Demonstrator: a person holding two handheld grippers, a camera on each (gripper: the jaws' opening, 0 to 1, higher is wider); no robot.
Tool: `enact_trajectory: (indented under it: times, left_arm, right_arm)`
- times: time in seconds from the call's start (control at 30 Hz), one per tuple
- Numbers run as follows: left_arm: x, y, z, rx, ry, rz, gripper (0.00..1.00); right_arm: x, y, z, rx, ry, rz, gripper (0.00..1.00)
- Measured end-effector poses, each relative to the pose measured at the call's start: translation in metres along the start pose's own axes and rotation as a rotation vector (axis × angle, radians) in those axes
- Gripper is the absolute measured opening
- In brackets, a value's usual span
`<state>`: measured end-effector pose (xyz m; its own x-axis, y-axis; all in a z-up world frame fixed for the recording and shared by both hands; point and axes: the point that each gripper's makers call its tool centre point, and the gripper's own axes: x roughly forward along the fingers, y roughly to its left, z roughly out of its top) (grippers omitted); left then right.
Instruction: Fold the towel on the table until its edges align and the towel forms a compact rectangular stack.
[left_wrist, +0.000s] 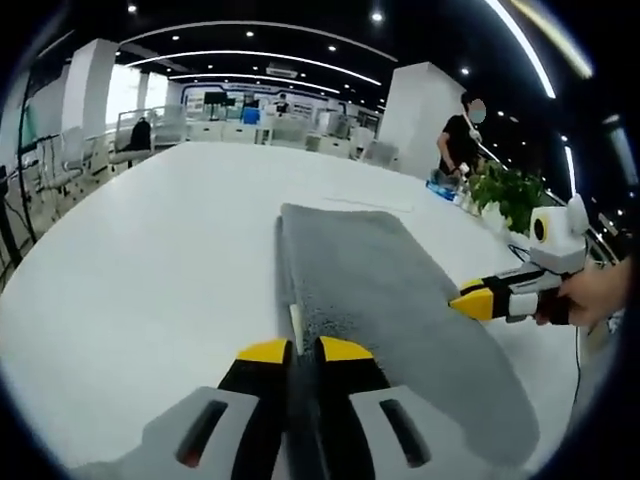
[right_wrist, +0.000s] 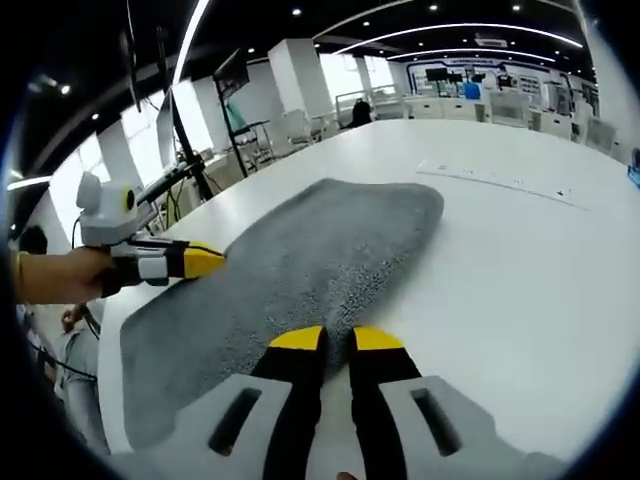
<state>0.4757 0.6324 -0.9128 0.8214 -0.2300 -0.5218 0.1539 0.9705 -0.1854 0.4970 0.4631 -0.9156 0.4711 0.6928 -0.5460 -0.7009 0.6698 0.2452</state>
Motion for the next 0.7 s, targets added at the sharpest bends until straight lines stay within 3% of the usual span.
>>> enact_trajectory:
  times: [0.1, 0.27, 0.37, 0.7]
  left_arm:
    - [0.003, -0.003, -0.001, 0.049, -0.003, 0.011, 0.07]
    - [0.0, -0.012, -0.002, 0.036, -0.002, -0.002, 0.06]
    - [-0.001, -0.022, -0.003, 0.046, 0.005, -0.026, 0.06]
    - [0.0, -0.065, -0.01, 0.081, 0.017, -0.089, 0.06]
  right_arm:
    - [0.0, 0.0, 0.0, -0.027, 0.009, 0.004, 0.07]
    - [-0.005, -0.004, -0.003, -0.03, 0.006, 0.007, 0.07]
    - [-0.011, -0.005, -0.005, -0.114, 0.007, 0.007, 0.07]
    - [-0.041, -0.025, -0.017, -0.139, 0.002, -0.016, 0.07]
